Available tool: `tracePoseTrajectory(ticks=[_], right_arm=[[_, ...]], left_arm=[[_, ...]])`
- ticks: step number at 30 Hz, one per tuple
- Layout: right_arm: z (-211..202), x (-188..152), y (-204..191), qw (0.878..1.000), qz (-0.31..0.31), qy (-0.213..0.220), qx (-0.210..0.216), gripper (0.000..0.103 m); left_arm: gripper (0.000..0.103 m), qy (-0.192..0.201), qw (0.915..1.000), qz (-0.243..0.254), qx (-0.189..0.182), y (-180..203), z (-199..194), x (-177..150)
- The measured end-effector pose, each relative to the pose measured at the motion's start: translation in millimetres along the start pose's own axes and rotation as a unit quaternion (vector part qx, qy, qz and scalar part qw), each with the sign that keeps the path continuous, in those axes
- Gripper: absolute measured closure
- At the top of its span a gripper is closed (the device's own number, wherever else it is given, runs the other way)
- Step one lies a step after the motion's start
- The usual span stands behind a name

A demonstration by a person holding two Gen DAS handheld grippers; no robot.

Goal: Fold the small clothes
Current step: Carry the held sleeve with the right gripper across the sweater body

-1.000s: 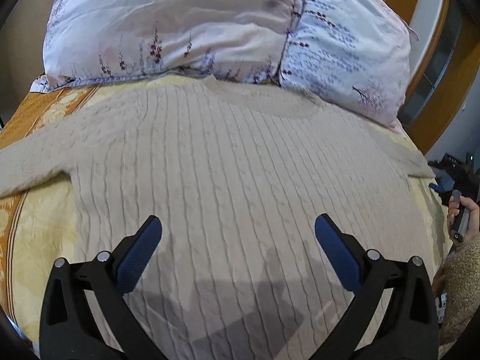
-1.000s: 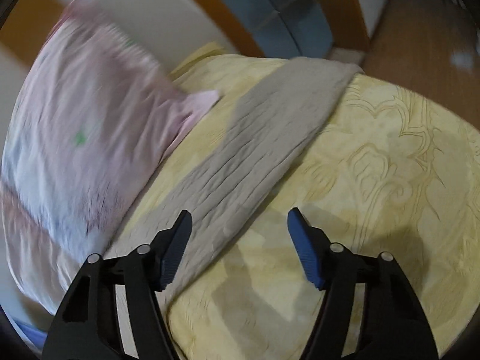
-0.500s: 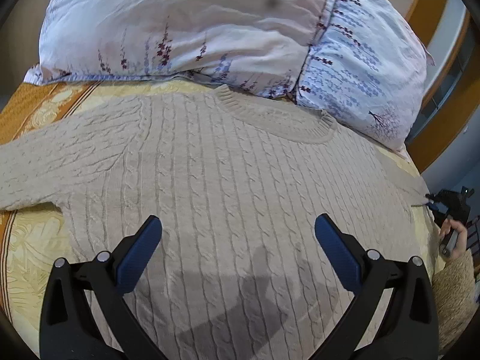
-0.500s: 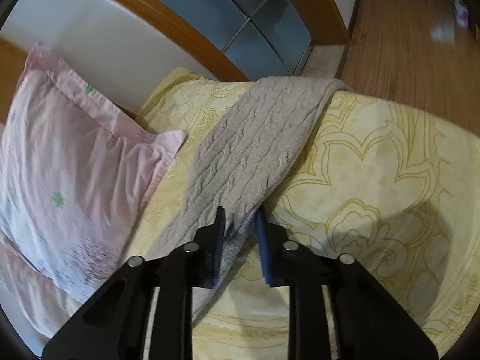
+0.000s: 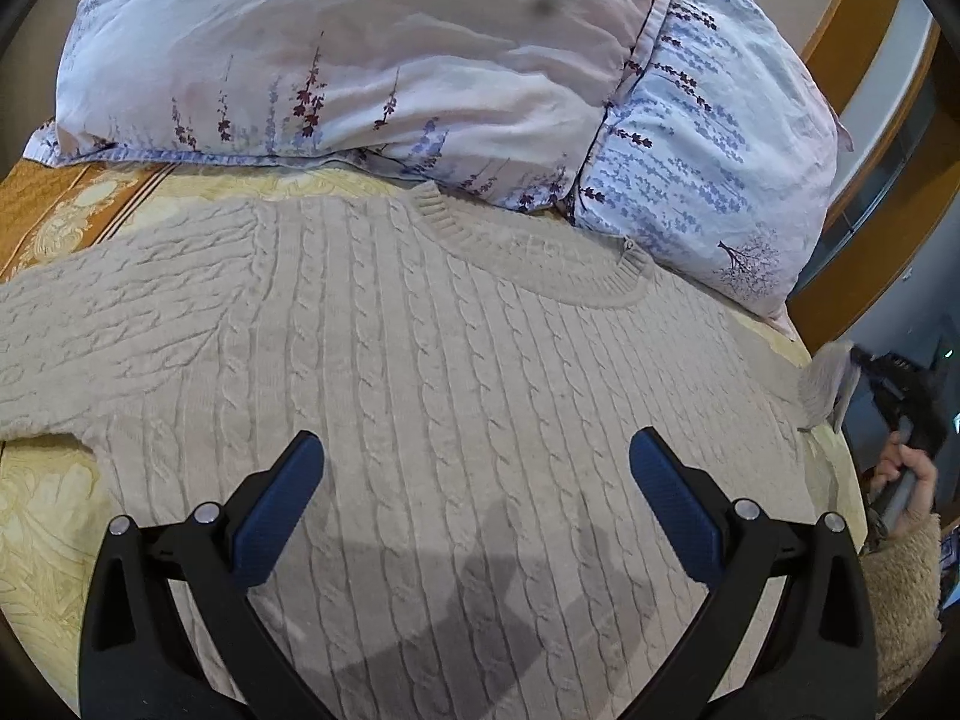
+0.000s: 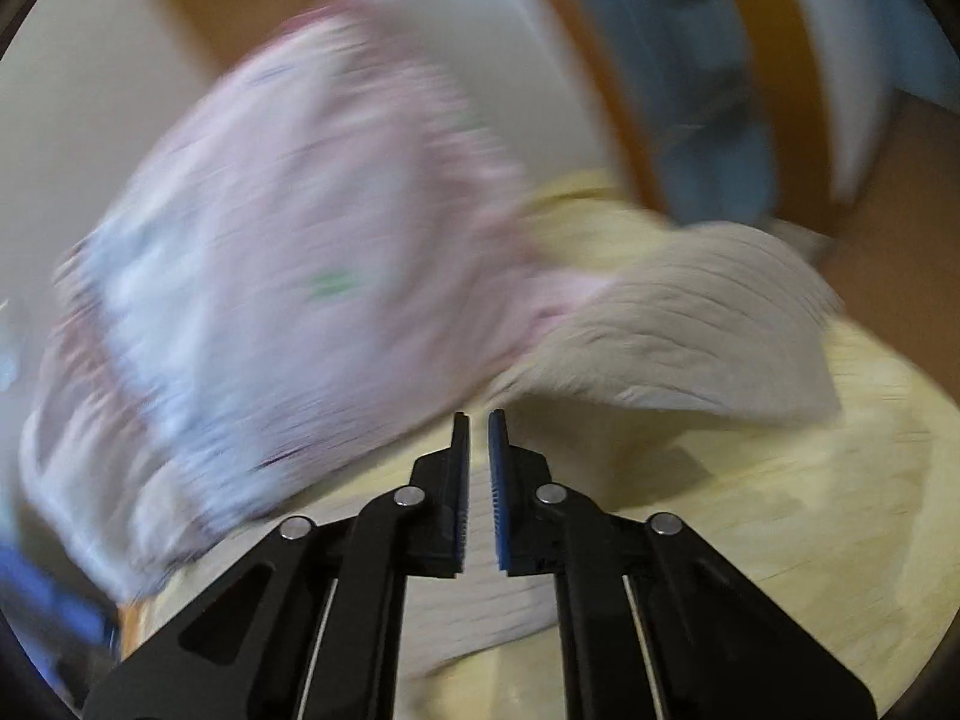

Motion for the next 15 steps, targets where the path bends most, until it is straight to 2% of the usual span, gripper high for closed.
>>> tracePoseTrajectory(ticks=[3, 5, 7, 9, 10, 11, 12, 13, 14, 15], right_arm=[[4, -31, -78, 0.992, -0.079, -0.034, 0.089, 0.096], [13, -62, -119, 0.982, -0.125, -0.071, 0.125, 0.096], [27, -94, -142, 0.973, -0.152, -0.116, 0.132, 0.096], [35, -102, -135, 0.976, -0.138, -0.133, 0.107, 0.096], [33, -98, -127, 0.979, -0.132, -0.127, 0.091, 0.094], [30, -90, -114, 0.984, -0.122, -0.113, 0.067, 0.089], [26, -82, -101, 0.988, -0.11, -0.101, 0.045, 0.07], [18, -70, -79, 0.993, -0.086, -0.083, 0.017, 0.046], [13, -61, -59, 0.996, -0.061, -0.07, -0.005, 0.037], [10, -51, -45, 0.997, -0.041, -0.059, -0.025, 0.034]], left_arm=[[0.002, 0.016, 0.9998, 0.012, 0.004, 5, -2, 1], [0.002, 0.023, 0.9996, 0.016, 0.005, 7, -3, 2], [0.002, 0.02, 0.9997, 0.014, 0.001, 9, -3, 0], [0.002, 0.017, 0.9998, 0.011, -0.008, 9, -5, -1], [0.002, 0.018, 0.9997, 0.012, -0.009, 8, -7, -2], [0.002, 0.02, 0.9997, 0.014, -0.009, 7, -9, -1], [0.002, 0.023, 0.9996, 0.017, -0.007, 6, -10, -1], [0.002, 0.025, 0.9995, 0.018, -0.005, 5, -11, 0], [0.002, 0.026, 0.9995, 0.017, -0.004, 4, -11, 1], [0.002, 0.026, 0.9995, 0.015, -0.005, 3, -11, 1]])
Point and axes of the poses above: each gripper's, at about its wrist camera, not at the fingertips, and z roughly the way its jaws point, y to its right, x to its top, the point moved 6 cm from there along z, roughly the way its jaws point, and after that the axes turned 7 degrees about -z, right-handed, at the moved point
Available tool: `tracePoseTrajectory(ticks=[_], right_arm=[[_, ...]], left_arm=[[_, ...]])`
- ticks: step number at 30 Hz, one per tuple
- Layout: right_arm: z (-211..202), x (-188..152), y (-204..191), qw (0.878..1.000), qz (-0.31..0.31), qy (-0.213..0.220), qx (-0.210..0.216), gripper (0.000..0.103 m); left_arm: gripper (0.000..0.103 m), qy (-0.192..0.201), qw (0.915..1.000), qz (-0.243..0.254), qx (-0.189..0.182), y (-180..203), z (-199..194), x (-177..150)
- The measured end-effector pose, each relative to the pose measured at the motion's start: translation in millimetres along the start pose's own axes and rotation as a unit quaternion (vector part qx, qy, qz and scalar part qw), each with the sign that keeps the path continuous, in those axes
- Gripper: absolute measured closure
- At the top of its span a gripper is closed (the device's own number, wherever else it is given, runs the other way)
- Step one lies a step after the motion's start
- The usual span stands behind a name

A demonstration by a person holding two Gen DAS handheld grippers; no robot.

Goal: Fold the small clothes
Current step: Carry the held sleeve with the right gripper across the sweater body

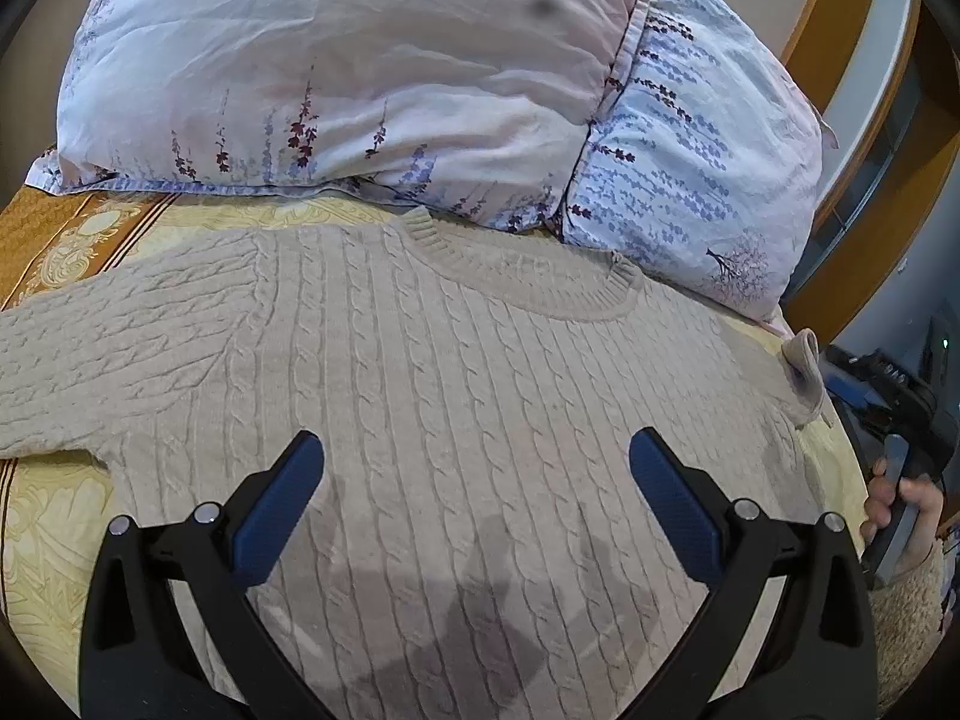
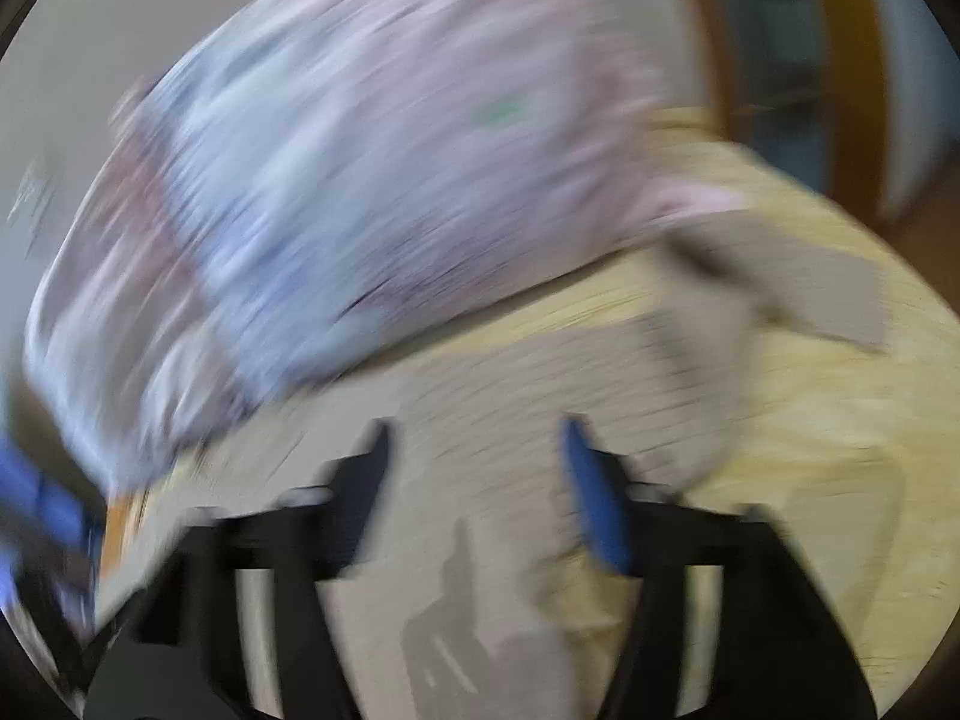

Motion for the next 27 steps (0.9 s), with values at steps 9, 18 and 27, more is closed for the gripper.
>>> tracePoseTrajectory(ticks=[9, 18, 27], right_arm=[[47, 38, 46, 0.983, -0.062, -0.021, -0.173, 0.046], [67, 41, 66, 0.978, -0.046, -0.018, -0.203, 0.094], [-1, 6, -45, 0.992, -0.118, 0.042, 0.008, 0.094]], left_arm=[[0.002, -0.012, 0.9999, 0.002, -0.003, 5, 8, -2], [0.002, -0.01, 0.9999, -0.007, -0.002, 0, 6, 2], [0.002, -0.02, 0.9993, -0.023, -0.02, 4, 10, 3]])
Point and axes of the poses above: each gripper's, at about its wrist camera, not at the fingertips, and z roughly the way its jaws point, y to its right, x to its top, the point moved 6 cm from there along z, roughly the way its jaws point, and after that the axes turned 7 degrees about -z, right-handed, at the moved point
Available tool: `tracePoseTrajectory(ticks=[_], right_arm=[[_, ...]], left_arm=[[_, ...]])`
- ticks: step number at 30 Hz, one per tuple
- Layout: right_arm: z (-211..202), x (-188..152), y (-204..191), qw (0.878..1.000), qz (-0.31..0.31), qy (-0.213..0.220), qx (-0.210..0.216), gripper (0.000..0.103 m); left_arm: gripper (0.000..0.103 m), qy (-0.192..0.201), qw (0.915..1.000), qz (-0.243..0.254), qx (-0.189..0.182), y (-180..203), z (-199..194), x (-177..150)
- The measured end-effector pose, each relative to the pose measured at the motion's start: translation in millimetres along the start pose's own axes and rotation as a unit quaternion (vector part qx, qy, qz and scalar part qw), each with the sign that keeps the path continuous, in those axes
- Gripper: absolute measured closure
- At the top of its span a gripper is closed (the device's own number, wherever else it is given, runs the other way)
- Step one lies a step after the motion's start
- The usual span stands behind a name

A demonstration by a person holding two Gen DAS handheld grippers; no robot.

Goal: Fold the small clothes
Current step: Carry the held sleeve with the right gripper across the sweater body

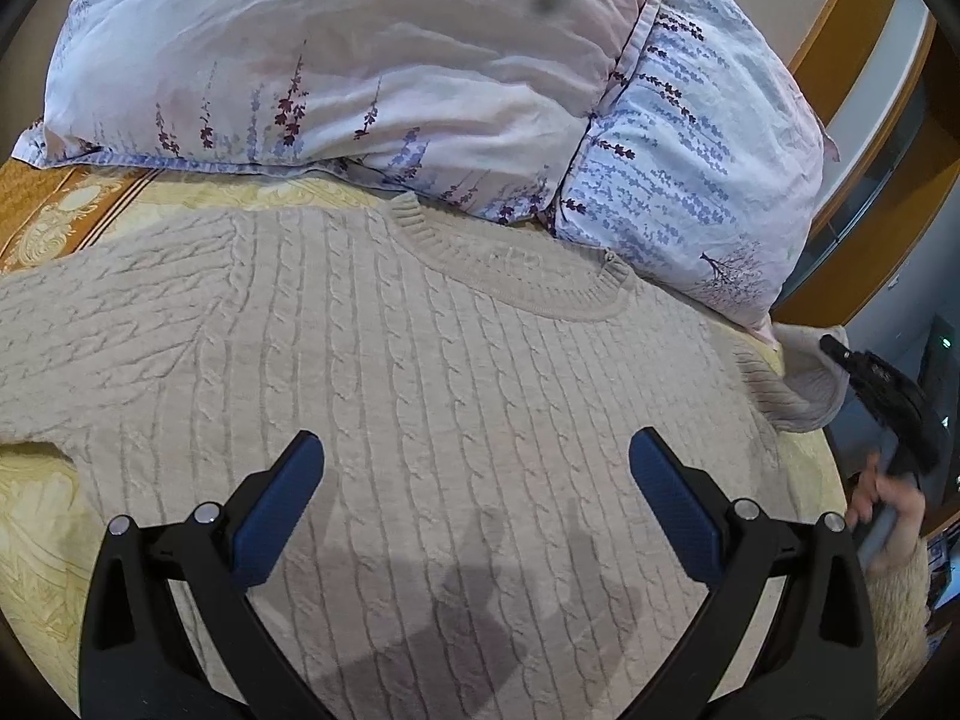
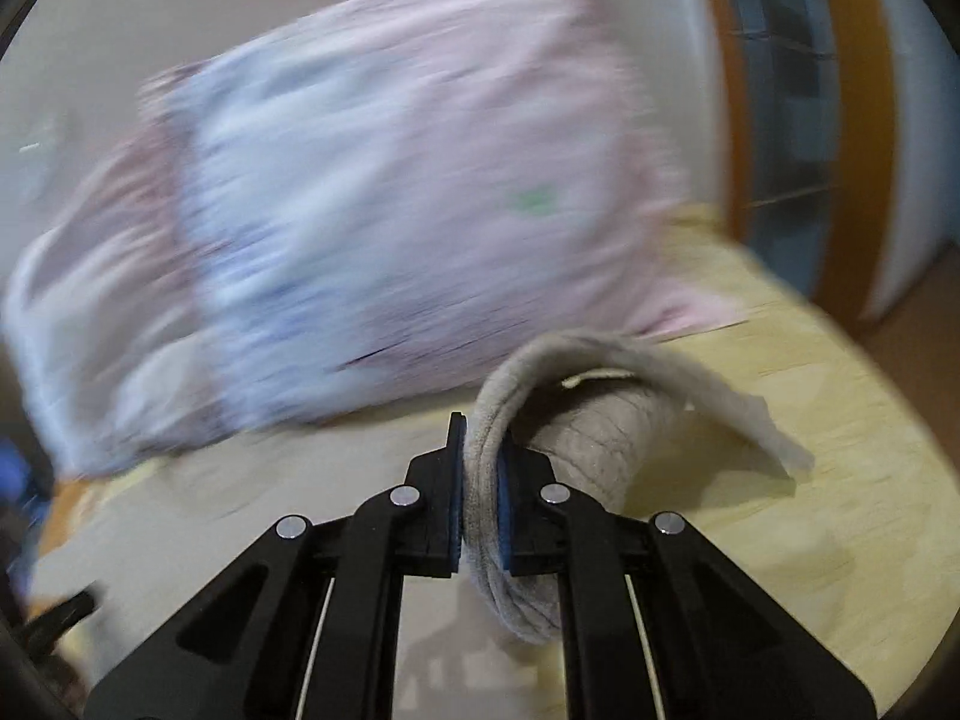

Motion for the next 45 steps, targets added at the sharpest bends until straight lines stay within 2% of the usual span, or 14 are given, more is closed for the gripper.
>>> tracePoseTrajectory(ticks=[4, 8, 13, 18, 23, 24, 25, 27, 31, 35, 38, 41, 43, 45], right_arm=[[14, -40, -66, 0.994, -0.041, -0.053, 0.084, 0.094], [42, -72, -83, 0.985, -0.033, -0.119, 0.117, 0.087], [33, -62, -54, 0.972, 0.108, -0.106, 0.181, 0.043], [34, -50, -6, 0.946, 0.247, -0.092, 0.191, 0.043], [48, -35, 16, 0.944, 0.284, -0.083, 0.146, 0.045], [53, -35, 17, 0.945, 0.285, -0.087, 0.135, 0.056], [59, -33, 19, 0.949, 0.279, -0.093, 0.114, 0.071], [67, -31, 20, 0.957, 0.261, -0.097, 0.084, 0.085], [69, -15, -7, 0.978, 0.185, -0.071, 0.059, 0.093], [58, 1, -83, 0.985, 0.088, -0.045, 0.145, 0.094], [67, -22, -163, 0.963, -0.008, -0.111, 0.246, 0.093], [74, -53, -198, 0.945, -0.043, -0.171, 0.274, 0.075], [70, -57, -192, 0.948, -0.027, -0.167, 0.269, 0.043], [58, -54, -177, 0.954, -0.005, -0.147, 0.263, 0.04]], left_arm=[[0.002, -0.004, 1.0, -0.005, -0.007, 2, -1, 0], [0.002, -0.021, 0.9992, -0.025, -0.023, 2, -1, 0], [0.002, -0.042, 0.9971, -0.044, -0.046, 4, 2, 3], [0.002, -0.057, 0.9934, -0.047, -0.088, 25, 9, 12], [0.007, -0.064, 0.9926, -0.031, -0.098, 46, 21, 11], [0.007, -0.07, 0.9918, -0.031, -0.103, 48, 24, 9], [0.009, -0.073, 0.9912, -0.03, -0.107, 49, 25, 8], [0.011, -0.077, 0.9908, -0.029, -0.108, 47, 27, 5], [0.013, -0.073, 0.99, -0.051, -0.109, 30, 25, 7], [0.013, -0.061, 0.9872, -0.08, -0.124, 15, 21, 13], [0.013, -0.059, 0.9812, -0.109, -0.148, 8, 19, 14], [0.013, -0.064, 0.9772, -0.133, -0.153, 1, 21, 12], [0.013, -0.07, 0.9752, -0.144, -0.153, -3, 24, 10], [0.014, -0.079, 0.9729, -0.153, -0.154, -4, 28, 9]])
Point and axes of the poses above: each gripper's, at about its wrist camera, not at the fingertips, and z roughly the way its jaws point, y to its right, x to its top, the point moved 6 cm from there along z, roughly the way its jaws point, and after that the axes turned 7 degrees about -z, right-handed, at the moved point
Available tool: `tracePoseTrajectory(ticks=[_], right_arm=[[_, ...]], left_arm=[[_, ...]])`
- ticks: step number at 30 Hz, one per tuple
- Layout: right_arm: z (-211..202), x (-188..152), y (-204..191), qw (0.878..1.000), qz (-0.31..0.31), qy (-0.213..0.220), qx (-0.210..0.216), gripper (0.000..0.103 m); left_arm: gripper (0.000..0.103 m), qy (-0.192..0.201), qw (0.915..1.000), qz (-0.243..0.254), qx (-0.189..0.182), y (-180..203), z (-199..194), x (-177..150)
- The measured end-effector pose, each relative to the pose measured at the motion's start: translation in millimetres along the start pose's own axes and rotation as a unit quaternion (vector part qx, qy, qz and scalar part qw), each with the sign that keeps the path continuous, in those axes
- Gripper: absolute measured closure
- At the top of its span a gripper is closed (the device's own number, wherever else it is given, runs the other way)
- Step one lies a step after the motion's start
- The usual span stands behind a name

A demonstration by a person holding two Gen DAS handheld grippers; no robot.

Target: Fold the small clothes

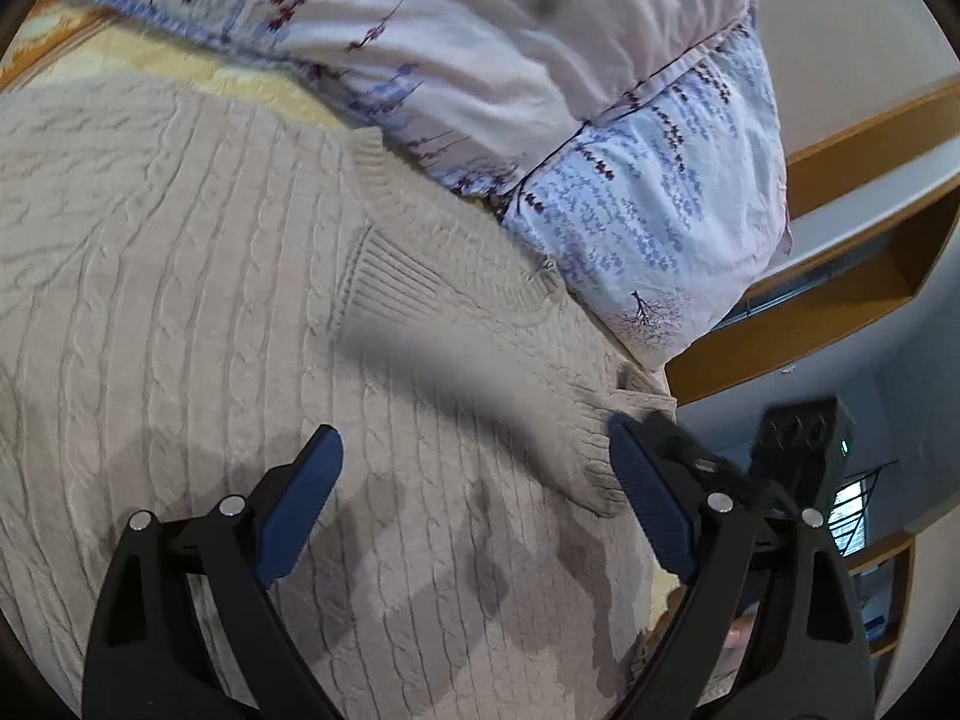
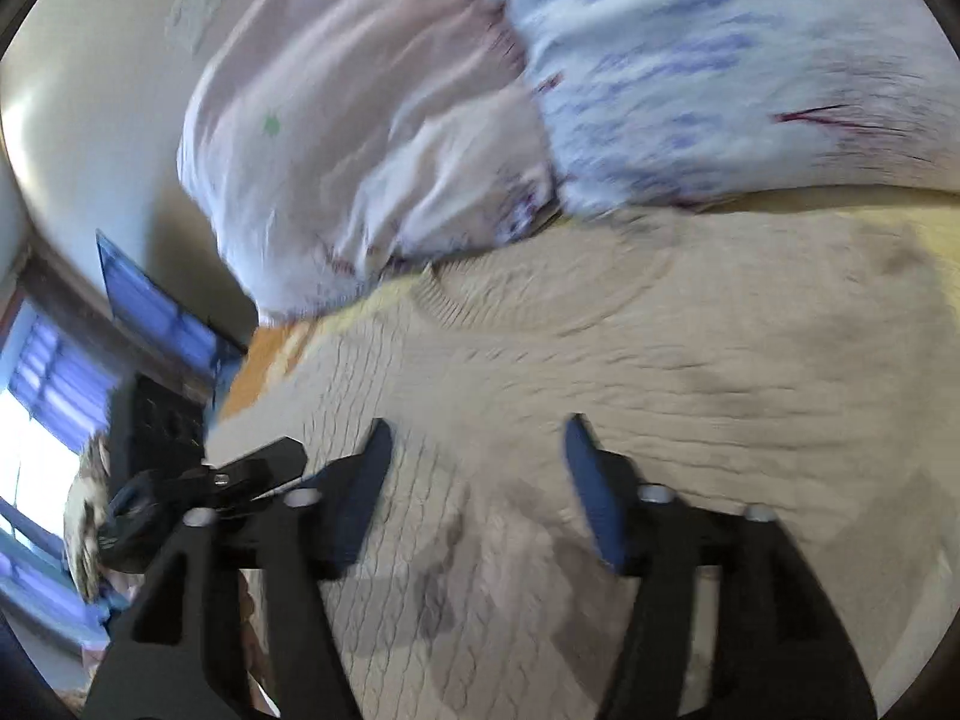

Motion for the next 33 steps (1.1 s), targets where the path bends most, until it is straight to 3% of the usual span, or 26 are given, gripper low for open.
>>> tracePoseTrajectory(ticks=[5, 8, 10, 13, 18, 24, 26, 28, 30, 33], right_arm=[[-72, -12, 49, 0.994, 0.082, 0.064, -0.036, 0.039], [-101, -31, 93, 0.978, 0.187, 0.083, -0.039, 0.04], [-109, -46, 116, 0.965, 0.247, 0.086, -0.028, 0.04], [-112, -60, 139, 0.954, 0.289, 0.076, -0.025, 0.04], [-96, -66, 152, 0.948, 0.311, 0.069, -0.009, 0.041], [-91, -66, 160, 0.942, 0.323, 0.085, 0.003, 0.054], [-91, -65, 163, 0.94, 0.329, 0.094, 0.003, 0.062], [-92, -65, 166, 0.937, 0.335, 0.103, 0.006, 0.079], [-94, -65, 166, 0.935, 0.336, 0.115, 0.011, 0.09], [-101, -62, 162, 0.934, 0.329, 0.14, 0.013, 0.091]], left_arm=[[0.024, 0.001, 0.9991, -0.042, -0.004, -6, 6, 9], [0.029, 0.004, 0.997, -0.077, 0.007, -17, 10, 17], [0.033, 0.006, 0.9962, -0.087, 0.007, -22, 12, 23], [0.037, 0.013, 0.9959, -0.089, 0.01, -25, 12, 30], [0.047, 0.018, 0.9956, -0.084, 0.037, -26, 15, 41], [0.07, 0.009, 0.9968, -0.066, 0.046, -21, 27, 48], [0.083, -0.001, 0.9971, -0.056, 0.051, -17, 35, 49], [0.095, -0.008, 0.9976, -0.045, 0.052, -13, 44, 51], [0.095, 0.0, 0.9979, -0.028, 0.059, -7, 47, 55], [0.096, 0.027, 0.9984, -0.009, 0.049, 4, 35, 67]])
Point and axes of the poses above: each gripper's, at about its wrist camera, not at the fingertips, and z roughly the way its jaws point, y to its right, x to its top, the point moved 6 cm from there along z, roughly the way its jaws point, and after that the axes turned 7 degrees about -z, right-handed, at the moved point
